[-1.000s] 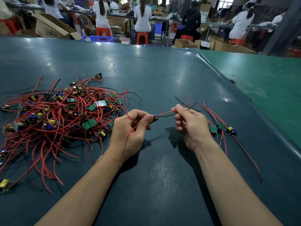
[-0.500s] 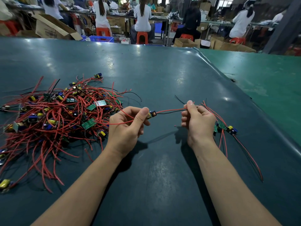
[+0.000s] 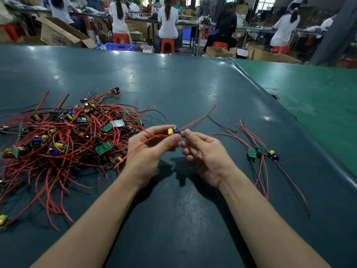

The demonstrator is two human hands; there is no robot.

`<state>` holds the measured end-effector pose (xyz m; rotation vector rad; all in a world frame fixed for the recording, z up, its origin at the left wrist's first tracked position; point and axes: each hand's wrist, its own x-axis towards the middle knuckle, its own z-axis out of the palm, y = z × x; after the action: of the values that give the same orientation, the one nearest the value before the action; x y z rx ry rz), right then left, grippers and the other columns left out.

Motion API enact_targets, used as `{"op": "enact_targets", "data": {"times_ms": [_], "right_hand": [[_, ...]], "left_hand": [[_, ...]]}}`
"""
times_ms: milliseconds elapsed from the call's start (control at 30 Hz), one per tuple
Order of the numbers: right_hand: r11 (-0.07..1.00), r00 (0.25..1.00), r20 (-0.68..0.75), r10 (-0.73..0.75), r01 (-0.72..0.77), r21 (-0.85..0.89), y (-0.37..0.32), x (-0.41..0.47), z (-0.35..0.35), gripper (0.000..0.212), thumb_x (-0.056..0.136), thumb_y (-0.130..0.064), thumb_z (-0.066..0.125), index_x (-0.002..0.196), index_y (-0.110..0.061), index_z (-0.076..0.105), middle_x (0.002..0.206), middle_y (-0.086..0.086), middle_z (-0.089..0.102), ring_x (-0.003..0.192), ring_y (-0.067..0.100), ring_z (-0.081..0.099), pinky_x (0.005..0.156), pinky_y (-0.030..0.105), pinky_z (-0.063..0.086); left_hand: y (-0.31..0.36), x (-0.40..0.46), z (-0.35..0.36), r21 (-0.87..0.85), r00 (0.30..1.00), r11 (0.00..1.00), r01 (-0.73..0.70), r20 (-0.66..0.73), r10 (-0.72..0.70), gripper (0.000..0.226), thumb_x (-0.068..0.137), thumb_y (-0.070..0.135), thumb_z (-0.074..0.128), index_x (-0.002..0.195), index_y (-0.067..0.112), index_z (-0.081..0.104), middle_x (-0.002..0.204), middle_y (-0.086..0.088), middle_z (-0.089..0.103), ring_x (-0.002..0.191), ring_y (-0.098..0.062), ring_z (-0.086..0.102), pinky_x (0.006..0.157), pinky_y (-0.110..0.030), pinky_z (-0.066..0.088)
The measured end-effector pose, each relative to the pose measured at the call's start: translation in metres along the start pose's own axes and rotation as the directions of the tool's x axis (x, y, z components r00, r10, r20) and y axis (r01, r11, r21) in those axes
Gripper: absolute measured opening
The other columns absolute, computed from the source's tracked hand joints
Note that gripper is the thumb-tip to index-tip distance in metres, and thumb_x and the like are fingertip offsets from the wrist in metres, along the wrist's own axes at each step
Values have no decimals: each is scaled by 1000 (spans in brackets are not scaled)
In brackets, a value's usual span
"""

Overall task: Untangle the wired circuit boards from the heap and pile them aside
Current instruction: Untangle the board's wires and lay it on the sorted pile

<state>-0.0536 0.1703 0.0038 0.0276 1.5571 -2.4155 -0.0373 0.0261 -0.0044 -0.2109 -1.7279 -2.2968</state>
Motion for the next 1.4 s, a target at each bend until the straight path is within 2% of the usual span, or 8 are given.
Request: {"op": "enact_targets", "data": {"times_ms": [267,600,767,867,933,1000,1133,1400], "right_hand": [[998,998,-18,-57,57,-10,-5,0,-5,14,84,-17,71,74,-11,78,57,-3,57,45,3,47,39,13,36],[928,792,-568,-225,352,123,-24,13,-37,14,88,-3,67,75,-2,66,52,-2,54,38,4,42,36,15,30],[788,674,-472,-568,278,-550,-13,16,-38,26,89,-18,66,64,-20,60,48,-10,54,45,11,52,47,23,41],[457,823,-176,-540,111,-883,-4,13,-33,21,85,-25,69,65,-21,63,60,-9,62,61,11,58,62,22,45],[325,897,-86,-434,67,-943,-2,9,-29,10,84,-28,70,93,-23,72,87,-3,66,78,16,58,77,27,47],[419,907,-36,-419,158,-894,-3,7,-27,31,87,-27,71,117,-24,68,101,0,62,74,15,50,75,26,44],[865,977,49,-206,205,-458,-8,-4,-11,22,93,-36,64,87,-19,77,72,-4,61,47,7,38,43,15,32],[955,992,61,-112,124,-269,-5,-6,-4,17,93,-21,64,98,-8,74,48,-15,45,39,3,29,38,15,24]], "left_hand": [[2,-4,5,135,996,991,17,83,-28,19,77,-2,74,94,7,73,72,1,73,59,-10,64,61,-17,51],[5,-4,3,12,999,1000,17,37,-18,18,68,17,79,84,12,75,70,-5,70,56,-15,61,61,-21,51],[5,0,2,-55,997,998,-2,-76,-2,18,68,25,74,80,16,65,82,-1,71,76,-16,63,72,-27,51],[9,4,0,-241,995,970,25,-84,-46,9,72,21,69,73,18,61,94,-7,73,90,-21,70,82,-31,55],[12,4,-1,-333,994,940,68,-63,-94,16,74,21,68,76,14,53,78,-5,72,67,-15,69,71,-25,55],[13,3,0,-332,990,937,109,-51,-133,21,73,26,69,72,15,50,66,-2,67,47,-9,55,58,-20,49],[16,0,6,-264,989,954,143,-5,-149,31,64,33,73,72,10,53,56,-3,62,34,-6,43,41,-14,37],[8,-8,11,149,989,985,90,105,-106,28,76,28,69,84,1,67,61,-7,67,34,-12,49,37,-16,37]]}}
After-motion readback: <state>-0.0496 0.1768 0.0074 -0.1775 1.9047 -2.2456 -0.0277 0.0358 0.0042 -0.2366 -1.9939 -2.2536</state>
